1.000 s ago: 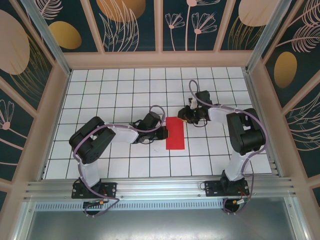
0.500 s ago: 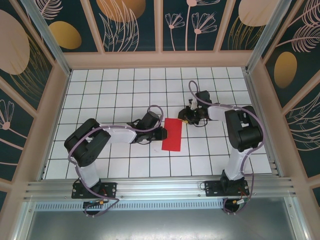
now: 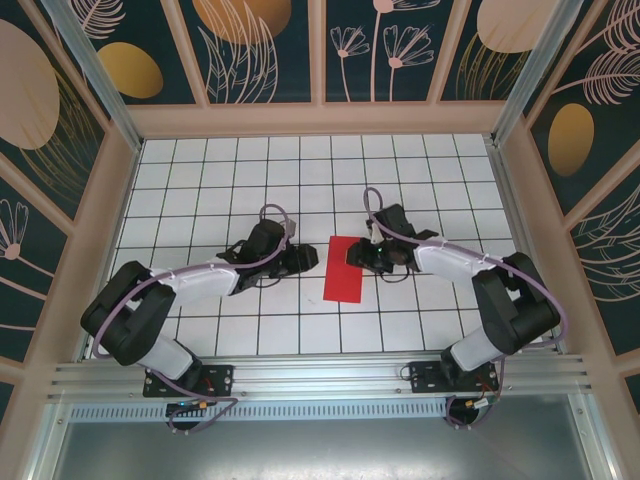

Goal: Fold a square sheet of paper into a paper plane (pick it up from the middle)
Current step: Fold the triangle a second time at the center of the table.

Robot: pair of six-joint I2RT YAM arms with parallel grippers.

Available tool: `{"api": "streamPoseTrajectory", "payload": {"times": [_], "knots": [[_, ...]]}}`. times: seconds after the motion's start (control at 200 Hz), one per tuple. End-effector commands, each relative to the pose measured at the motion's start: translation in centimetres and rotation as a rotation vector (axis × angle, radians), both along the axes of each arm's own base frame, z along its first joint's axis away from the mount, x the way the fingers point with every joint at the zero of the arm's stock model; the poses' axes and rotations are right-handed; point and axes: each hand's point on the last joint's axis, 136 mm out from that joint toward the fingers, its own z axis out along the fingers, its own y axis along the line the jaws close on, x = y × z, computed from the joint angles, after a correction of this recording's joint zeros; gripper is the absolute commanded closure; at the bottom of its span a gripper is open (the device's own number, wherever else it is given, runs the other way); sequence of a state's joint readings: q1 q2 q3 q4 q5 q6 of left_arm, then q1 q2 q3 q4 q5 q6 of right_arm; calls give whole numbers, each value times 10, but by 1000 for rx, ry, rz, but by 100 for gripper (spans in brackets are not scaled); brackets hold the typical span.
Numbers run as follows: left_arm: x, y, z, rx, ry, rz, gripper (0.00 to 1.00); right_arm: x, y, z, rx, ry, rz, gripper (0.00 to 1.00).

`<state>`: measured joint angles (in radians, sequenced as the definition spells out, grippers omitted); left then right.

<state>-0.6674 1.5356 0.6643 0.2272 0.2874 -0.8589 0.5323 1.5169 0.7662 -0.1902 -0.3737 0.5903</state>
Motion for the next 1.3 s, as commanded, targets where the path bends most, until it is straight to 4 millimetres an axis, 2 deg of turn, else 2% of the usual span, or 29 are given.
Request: {"api": "streamPoseTrajectory", "payload": {"times": [0.0, 0.21, 0.59, 0.926, 1.291], "knots": [[0, -17, 13, -113, -1, -34, 46, -2, -10, -4, -23, 9, -89, 62], [-2, -20, -1, -119, 39, -42, 46, -6, -5, 1, 23, 7, -79, 59], [-5, -20, -15, -105, 79, -47, 46, -8, -4, -19, -4, 49, -62, 59], [-7, -23, -19, -96, 102, -74, 45, -16, -12, -39, -4, 87, -66, 59], [-10, -32, -23, -103, 134, -117, 43, -18, -17, -38, 59, 92, -66, 60]]}}
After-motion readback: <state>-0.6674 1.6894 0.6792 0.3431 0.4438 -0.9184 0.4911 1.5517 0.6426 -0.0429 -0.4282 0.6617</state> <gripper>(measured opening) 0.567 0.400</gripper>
